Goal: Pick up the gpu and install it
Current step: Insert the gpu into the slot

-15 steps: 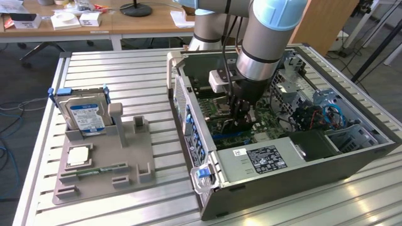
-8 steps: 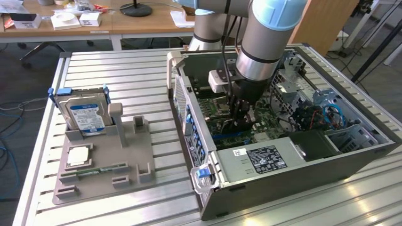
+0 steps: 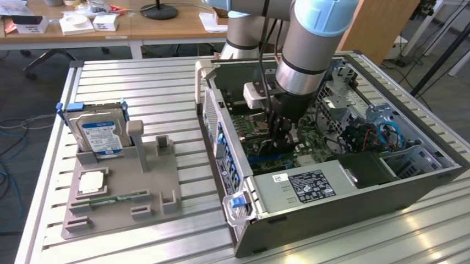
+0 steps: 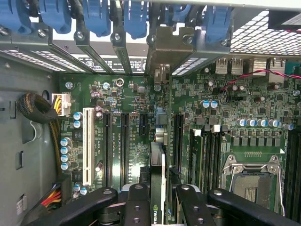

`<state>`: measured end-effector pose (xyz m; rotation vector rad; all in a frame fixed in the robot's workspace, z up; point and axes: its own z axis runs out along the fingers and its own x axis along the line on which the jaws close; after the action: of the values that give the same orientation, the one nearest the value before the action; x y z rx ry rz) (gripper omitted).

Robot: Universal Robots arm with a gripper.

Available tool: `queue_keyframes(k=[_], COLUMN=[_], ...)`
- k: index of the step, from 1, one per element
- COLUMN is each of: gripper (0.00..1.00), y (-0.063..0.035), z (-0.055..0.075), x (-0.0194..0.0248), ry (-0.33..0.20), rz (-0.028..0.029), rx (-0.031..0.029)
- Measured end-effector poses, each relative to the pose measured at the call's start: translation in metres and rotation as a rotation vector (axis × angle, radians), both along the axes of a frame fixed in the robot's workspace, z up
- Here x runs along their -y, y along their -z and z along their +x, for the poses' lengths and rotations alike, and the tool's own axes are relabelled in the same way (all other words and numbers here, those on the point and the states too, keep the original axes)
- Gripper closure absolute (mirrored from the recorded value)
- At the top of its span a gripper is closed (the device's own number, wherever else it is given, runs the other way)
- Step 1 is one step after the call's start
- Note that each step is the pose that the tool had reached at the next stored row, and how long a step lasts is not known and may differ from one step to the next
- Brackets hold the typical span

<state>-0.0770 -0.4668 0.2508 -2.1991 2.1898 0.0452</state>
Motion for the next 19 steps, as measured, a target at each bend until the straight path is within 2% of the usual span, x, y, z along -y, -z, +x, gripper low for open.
queue_keyframes(k=[19], gripper=[0.74], y=[0.0003], z=[-0.0019], x=[-0.0001], ry=[0.0], rz=[-0.0003], rx=[0.0012])
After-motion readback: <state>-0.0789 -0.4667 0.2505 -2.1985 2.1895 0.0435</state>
